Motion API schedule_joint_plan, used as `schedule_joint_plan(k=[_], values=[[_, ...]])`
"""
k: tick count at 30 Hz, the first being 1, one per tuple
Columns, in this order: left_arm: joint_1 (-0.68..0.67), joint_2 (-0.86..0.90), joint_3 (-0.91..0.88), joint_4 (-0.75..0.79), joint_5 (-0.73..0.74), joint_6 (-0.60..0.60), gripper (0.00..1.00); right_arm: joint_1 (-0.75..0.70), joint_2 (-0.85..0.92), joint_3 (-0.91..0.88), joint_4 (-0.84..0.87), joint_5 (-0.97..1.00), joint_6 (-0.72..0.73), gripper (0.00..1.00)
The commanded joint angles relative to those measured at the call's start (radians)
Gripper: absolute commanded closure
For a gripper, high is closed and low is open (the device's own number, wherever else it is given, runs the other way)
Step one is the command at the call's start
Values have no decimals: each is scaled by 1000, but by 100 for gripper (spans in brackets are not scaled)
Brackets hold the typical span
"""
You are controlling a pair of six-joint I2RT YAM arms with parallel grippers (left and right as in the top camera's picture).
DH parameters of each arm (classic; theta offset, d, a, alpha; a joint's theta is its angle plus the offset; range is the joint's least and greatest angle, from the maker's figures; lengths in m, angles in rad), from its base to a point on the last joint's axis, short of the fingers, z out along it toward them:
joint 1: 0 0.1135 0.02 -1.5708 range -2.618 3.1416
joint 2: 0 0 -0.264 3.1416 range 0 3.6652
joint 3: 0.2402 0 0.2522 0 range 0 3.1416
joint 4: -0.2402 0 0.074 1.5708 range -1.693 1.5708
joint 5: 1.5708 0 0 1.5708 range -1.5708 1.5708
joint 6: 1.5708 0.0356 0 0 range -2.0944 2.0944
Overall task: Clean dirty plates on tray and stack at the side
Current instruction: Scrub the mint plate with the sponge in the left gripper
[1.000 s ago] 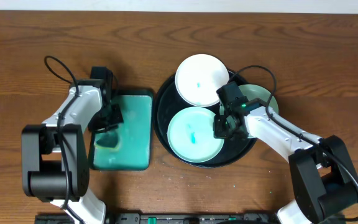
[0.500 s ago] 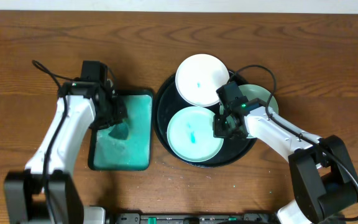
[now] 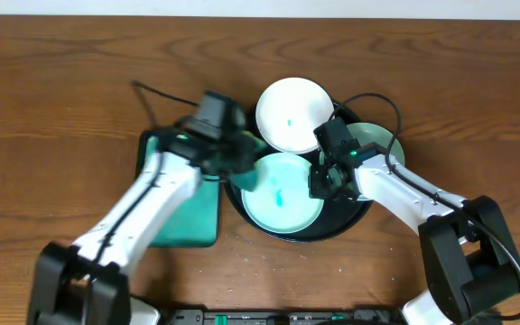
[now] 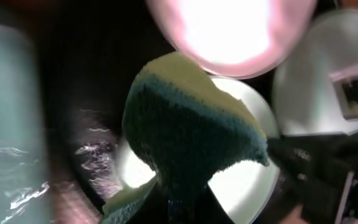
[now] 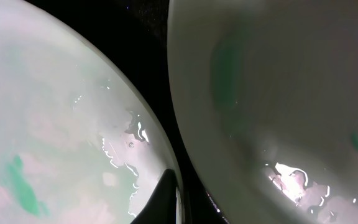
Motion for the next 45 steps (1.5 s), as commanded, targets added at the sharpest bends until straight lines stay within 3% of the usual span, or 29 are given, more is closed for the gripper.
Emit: schedule_joint_plan(k=[1, 6, 9, 15, 18, 21, 25, 28, 32, 36, 45], values=[[-111, 115, 20, 64, 28, -155, 93, 4, 46, -3, 26, 60, 18, 99], [-184, 276, 20, 208, 185, -246, 93, 4, 46, -3, 23, 57, 18, 99], [-189, 329, 20, 222, 184, -278, 93, 4, 46, -3, 18, 57, 19, 99], [-153, 333, 39, 22, -206, -277, 93, 4, 46, -3, 7, 57, 18, 99], [-134, 333, 59, -80, -390, -220, 93, 4, 46, -3, 7, 57, 18, 99], [-120, 333, 66, -124, -497, -144, 93, 4, 46, -3, 7, 57, 18, 99], [-115, 333, 66, -126, -525, -116, 93, 4, 46, -3, 7, 57, 18, 99], [-117, 337, 65, -79, -402, -116, 93, 4, 46, -3, 7, 57, 18, 99], [-122, 364, 65, 66, 21, -117, 93, 4, 46, -3, 6, 57, 18, 99], [-162, 409, 64, 201, 302, -146, 93, 4, 46, -3, 3, 57, 18, 99], [-211, 421, 64, 101, 364, -150, 93, 4, 46, -3, -8, 57, 18, 99]])
